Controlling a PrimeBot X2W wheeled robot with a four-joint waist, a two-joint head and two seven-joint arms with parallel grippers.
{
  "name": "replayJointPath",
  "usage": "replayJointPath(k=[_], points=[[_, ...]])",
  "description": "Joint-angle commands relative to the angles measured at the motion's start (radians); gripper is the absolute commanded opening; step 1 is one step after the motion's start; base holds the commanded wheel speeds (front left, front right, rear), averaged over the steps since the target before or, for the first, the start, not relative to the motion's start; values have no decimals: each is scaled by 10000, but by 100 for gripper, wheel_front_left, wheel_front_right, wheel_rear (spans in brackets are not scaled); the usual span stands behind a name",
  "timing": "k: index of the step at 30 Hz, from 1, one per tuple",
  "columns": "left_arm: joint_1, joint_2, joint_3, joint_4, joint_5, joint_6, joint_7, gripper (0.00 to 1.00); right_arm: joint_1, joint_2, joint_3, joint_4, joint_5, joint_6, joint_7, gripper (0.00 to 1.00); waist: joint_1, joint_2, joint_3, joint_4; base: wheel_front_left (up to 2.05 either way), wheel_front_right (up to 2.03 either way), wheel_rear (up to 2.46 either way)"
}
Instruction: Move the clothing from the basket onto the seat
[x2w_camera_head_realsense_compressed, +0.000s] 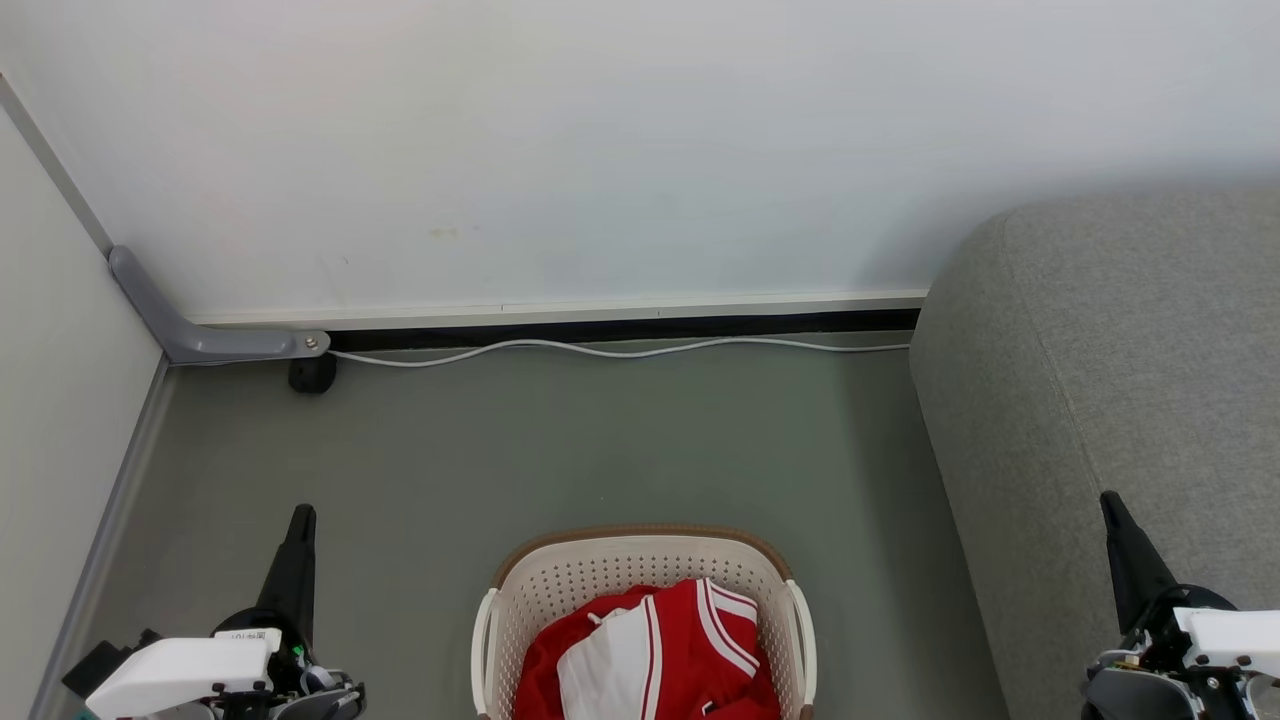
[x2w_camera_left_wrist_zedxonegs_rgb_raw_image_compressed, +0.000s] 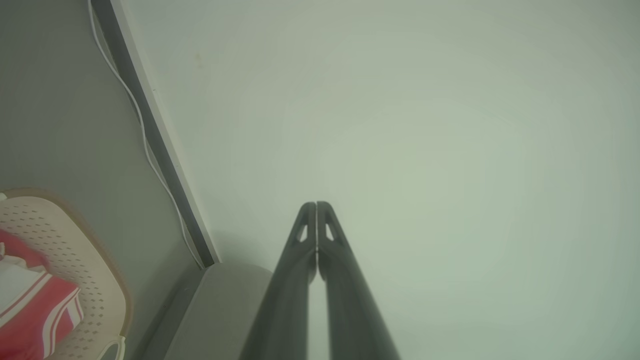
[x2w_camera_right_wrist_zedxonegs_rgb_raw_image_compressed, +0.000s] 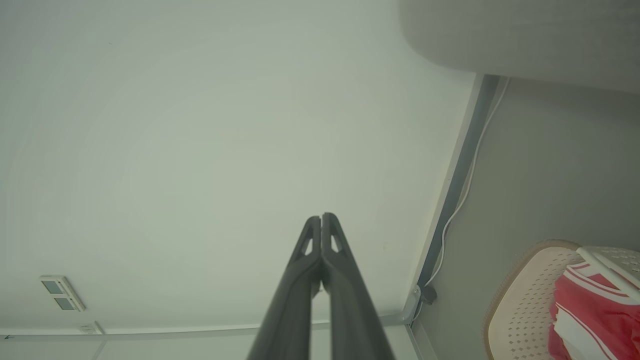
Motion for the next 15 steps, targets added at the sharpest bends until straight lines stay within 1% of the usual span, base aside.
replayJointPath(k=[1, 12, 13, 15], points=[[-577, 177, 322, -289, -40, -73, 62, 0, -335, -100, 173, -307, 118, 16, 75, 0, 0, 0, 0, 0, 0, 0, 0], [-577, 177, 322, -289, -40, -73, 62, 0, -335, -100, 173, -307, 118, 16, 75, 0, 0, 0, 0, 0, 0, 0, 0], [17, -9, -3, 35, 1, 2, -4, 100, 7, 2, 10, 37, -4, 0, -1, 100, 0, 0, 1, 0, 0, 0, 0], [135, -97, -15, 254, 3, 11, -18, 100, 114, 66, 43, 245, -5, 0, -1, 100, 0, 0, 2, 0, 0, 0, 0]])
